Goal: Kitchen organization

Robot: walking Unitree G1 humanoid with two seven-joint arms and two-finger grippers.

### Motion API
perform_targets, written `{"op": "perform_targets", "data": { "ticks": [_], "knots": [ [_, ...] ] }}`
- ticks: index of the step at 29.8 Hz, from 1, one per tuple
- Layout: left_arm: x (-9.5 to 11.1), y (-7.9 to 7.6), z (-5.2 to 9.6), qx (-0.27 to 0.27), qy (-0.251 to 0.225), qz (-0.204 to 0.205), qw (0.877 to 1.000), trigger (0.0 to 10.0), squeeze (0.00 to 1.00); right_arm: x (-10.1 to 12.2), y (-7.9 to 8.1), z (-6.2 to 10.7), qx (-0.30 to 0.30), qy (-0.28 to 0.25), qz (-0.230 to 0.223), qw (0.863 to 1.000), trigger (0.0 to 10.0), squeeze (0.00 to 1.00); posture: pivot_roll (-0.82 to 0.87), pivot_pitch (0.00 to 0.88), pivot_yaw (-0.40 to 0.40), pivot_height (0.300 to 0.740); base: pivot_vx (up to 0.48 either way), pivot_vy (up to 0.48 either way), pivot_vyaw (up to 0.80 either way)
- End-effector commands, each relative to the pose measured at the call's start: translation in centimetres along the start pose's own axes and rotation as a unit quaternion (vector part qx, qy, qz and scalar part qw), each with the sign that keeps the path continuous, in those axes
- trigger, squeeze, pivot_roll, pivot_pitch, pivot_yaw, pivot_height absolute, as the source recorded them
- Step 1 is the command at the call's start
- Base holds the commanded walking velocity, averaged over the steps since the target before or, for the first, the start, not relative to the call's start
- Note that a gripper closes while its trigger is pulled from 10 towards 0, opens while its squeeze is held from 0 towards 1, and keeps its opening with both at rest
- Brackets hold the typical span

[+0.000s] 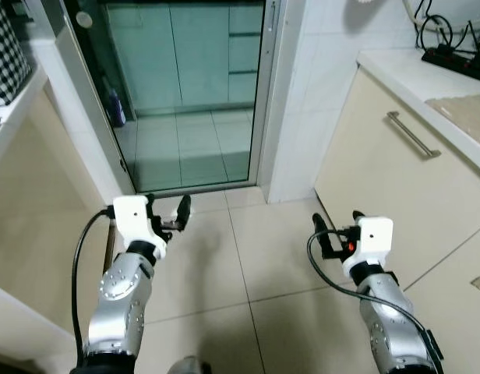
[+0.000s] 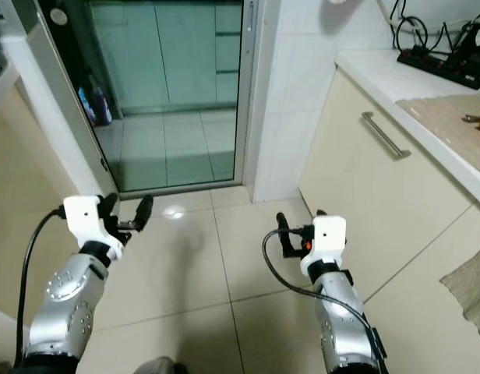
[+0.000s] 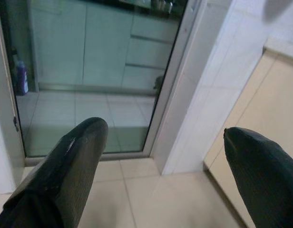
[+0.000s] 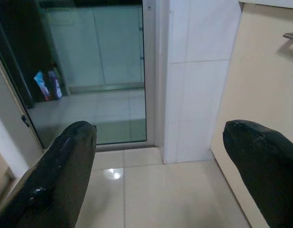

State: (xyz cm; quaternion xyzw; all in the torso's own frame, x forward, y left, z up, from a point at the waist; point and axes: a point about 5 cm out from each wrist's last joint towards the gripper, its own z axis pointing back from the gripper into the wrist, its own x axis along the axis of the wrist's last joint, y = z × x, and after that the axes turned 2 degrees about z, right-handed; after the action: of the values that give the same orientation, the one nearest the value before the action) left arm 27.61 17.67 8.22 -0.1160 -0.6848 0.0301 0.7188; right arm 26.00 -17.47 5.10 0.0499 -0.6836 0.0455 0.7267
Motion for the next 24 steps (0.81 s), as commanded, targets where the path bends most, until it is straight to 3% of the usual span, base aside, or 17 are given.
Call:
{"op": "perform_targets", "data": {
  "ticks": [1,4,19,24],
  "knots": [
    [1.9,-0.9,-1.1,-0.022,-0.039,0.010,0.999,10.0,0.00,0.9,0.4,-0.8,0.020,-0.022,-0.011,0.999,10.0,0.00,-0.01,0.000,-0.007,0.740,0.000,0.000,0.00],
    [2.5,-1.5,-1.4,-0.032,-0.045,0.007,0.998,10.0,0.00,1.9,0.7,-1.6,0.031,-0.036,-0.013,0.999,10.0,0.00,-0.01,0.000,-0.009,0.740,0.000,0.000,0.00],
    [2.5,-1.3,-1.9,-0.035,-0.028,-0.037,0.998,10.0,0.00,2.1,0.9,-2.5,0.033,-0.033,0.010,0.999,10.0,0.00,0.00,0.000,0.004,0.740,0.000,0.000,0.00],
    [2.6,-0.9,-2.3,-0.017,-0.025,-0.038,0.999,10.0,0.00,1.8,1.5,-2.5,0.045,-0.032,0.028,0.998,10.0,0.00,0.00,0.000,0.006,0.740,0.383,0.290,0.00]
  ]
}}
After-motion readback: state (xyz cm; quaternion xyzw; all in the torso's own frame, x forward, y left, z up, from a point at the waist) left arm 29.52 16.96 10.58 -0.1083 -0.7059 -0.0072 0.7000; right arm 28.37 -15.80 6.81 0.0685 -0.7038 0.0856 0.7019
